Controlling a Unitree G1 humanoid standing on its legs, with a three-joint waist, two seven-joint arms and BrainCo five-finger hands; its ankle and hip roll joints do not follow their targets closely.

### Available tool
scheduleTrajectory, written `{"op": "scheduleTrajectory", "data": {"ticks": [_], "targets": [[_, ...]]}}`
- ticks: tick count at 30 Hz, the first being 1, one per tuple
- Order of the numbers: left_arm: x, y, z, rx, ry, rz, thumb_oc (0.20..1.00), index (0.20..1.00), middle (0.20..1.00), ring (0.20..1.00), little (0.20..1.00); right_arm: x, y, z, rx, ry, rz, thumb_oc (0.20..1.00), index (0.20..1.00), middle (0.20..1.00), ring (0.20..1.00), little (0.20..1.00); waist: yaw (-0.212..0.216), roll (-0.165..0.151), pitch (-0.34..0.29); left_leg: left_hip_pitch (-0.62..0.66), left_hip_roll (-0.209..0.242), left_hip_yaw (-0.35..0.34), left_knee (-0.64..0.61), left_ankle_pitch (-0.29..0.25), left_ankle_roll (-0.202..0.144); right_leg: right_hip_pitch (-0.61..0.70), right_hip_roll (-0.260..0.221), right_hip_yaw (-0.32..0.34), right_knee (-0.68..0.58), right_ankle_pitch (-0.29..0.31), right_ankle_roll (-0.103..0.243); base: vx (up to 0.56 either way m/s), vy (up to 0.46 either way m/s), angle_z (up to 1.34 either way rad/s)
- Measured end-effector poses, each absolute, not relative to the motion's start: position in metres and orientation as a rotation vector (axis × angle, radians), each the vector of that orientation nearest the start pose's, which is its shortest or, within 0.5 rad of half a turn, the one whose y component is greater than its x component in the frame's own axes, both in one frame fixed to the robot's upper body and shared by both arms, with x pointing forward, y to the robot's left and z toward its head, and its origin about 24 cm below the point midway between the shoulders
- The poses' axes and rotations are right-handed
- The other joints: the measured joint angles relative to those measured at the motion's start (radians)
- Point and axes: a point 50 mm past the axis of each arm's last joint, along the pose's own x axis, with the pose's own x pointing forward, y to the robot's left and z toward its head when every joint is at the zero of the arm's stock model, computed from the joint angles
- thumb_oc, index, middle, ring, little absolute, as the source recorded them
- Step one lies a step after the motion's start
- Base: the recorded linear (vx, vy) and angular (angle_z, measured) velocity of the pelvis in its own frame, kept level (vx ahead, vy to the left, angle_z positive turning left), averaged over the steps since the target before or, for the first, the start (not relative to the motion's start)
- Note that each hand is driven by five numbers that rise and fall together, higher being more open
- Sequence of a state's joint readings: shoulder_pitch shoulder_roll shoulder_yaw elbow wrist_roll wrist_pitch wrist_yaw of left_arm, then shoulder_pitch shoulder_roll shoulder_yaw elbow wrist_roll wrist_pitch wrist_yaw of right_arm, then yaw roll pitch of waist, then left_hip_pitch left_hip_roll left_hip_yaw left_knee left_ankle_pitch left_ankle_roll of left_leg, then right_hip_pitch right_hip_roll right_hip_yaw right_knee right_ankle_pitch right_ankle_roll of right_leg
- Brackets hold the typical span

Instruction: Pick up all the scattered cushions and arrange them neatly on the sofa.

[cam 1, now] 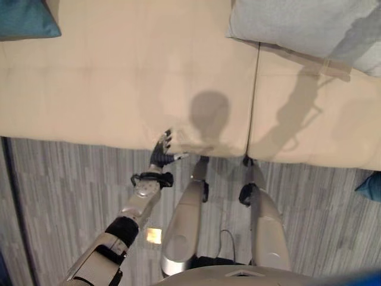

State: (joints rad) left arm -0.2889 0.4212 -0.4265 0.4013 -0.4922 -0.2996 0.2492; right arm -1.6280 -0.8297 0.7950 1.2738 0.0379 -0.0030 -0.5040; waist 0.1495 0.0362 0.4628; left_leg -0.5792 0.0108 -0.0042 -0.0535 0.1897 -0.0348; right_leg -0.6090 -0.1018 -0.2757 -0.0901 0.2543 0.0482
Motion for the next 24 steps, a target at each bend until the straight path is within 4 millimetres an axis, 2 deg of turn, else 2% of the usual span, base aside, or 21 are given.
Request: {"op": "scheduleTrajectory", "data": {"ticks": [6, 9, 12, 13, 14, 15, 19, 22, 24], "targets": [[0.308, 0.170, 0.096, -0.024, -0.267, -0.023, 1.000, 1.000, 1.000, 1.000, 1.000, 0.380, -0.286, 0.372, -0.903, -0.447, -0.801, 1.000, 1.000, 1.000, 1.000, 1.000, -0.002, -0.010, -0.005, -0.033, -0.001, 0.014, 0.005, 0.000, 0.000, -0.038, 0.003, 0.015, 0.000, 0.015, -0.002, -0.01, 0.016, -0.06], [0.315, 0.182, 0.123, -0.031, -0.361, 0.040, 1.000, 1.000, 1.000, 1.000, 1.000, 0.388, -0.271, 0.359, -0.853, -0.467, -0.725, 1.000, 1.000, 1.000, 1.000, 1.000, -0.019, -0.010, -0.005, -0.034, -0.002, 0.023, 0.003, -0.001, 0.000, -0.043, 0.003, 0.023, 0.000, 0.018, -0.005, -0.01, 0.026, -0.07], [0.327, 0.189, 0.163, -0.039, -0.498, 0.143, 1.000, 1.000, 1.000, 1.000, 1.000, 0.391, -0.262, 0.354, -0.829, -0.488, -0.679, 1.000, 1.000, 1.000, 1.000, 1.000, -0.032, -0.010, -0.005, -0.032, -0.001, 0.028, 0.004, 0.000, 0.000, -0.045, 0.005, 0.029, 0.000, 0.021, -0.008, -0.03, 0.009, -0.04], [0.328, 0.190, 0.169, -0.037, -0.521, 0.167, 1.000, 1.000, 1.000, 1.000, 1.000, 0.391, -0.260, 0.354, -0.820, -0.495, -0.670, 1.000, 1.000, 1.000, 1.000, 1.000, -0.035, -0.010, -0.005, -0.033, -0.001, 0.028, 0.004, 0.000, 0.000, -0.045, 0.007, 0.029, 0.000, 0.021, -0.009, -0.04, 0.008, -0.02], [0.334, 0.188, 0.190, -0.049, -0.587, 0.192, 1.000, 1.000, 1.000, 1.000, 1.000, 0.392, -0.257, 0.352, -0.817, -0.504, -0.651, 1.000, 1.000, 1.000, 1.000, 1.000, -0.042, -0.011, -0.005, -0.033, 0.000, 0.030, 0.006, 0.000, 0.000, -0.046, 0.010, 0.034, 0.000, 0.023, -0.008, -0.04, 0.021, -0.04], [0.338, 0.187, 0.201, -0.045, -0.620, 0.216, 1.000, 1.000, 1.000, 1.000, 1.000, 0.393, -0.251, 0.348, -0.795, -0.511, -0.622, 1.000, 1.000, 1.000, 1.000, 1.000, -0.047, -0.013, -0.006, -0.032, 0.000, 0.033, 0.006, -0.001, -0.001, -0.046, 0.011, 0.038, 0.000, 0.024, -0.007, -0.05, 0.034, -0.06], [0.350, 0.184, 0.235, -0.023, -0.703, 0.258, 1.000, 1.000, 1.000, 1.000, 1.000, 0.396, -0.230, 0.333, -0.787, -0.537, -0.500, 1.000, 1.000, 1.000, 1.000, 1.000, -0.079, -0.018, -0.004, -0.033, 0.001, 0.049, 0.010, -0.003, 0.000, -0.051, 0.012, 0.054, 0.000, 0.028, -0.002, -0.04, 0.034, -0.08], [0.365, 0.187, 0.245, 0.042, -0.677, 0.308, 1.000, 1.000, 1.000, 1.000, 1.000, 0.393, -0.215, 0.328, -0.704, -0.592, -0.440, 1.000, 1.000, 1.000, 1.000, 1.000, -0.108, -0.032, 0.000, -0.041, 0.000, 0.062, 0.027, -0.012, 0.002, -0.063, 0.012, 0.071, 0.005, 0.032, -0.002, -0.07, 0.053, -0.11], [0.369, 0.187, 0.249, 0.059, -0.666, 0.320, 1.000, 1.000, 1.000, 1.000, 1.000, 0.389, -0.207, 0.326, -0.687, -0.634, -0.405, 1.000, 1.000, 1.000, 1.000, 1.000, -0.131, -0.037, 0.001, -0.053, -0.002, 0.066, 0.038, -0.018, 0.004, -0.072, 0.010, 0.075, 0.006, 0.033, -0.002, -0.04, 0.043, -0.07]]}}
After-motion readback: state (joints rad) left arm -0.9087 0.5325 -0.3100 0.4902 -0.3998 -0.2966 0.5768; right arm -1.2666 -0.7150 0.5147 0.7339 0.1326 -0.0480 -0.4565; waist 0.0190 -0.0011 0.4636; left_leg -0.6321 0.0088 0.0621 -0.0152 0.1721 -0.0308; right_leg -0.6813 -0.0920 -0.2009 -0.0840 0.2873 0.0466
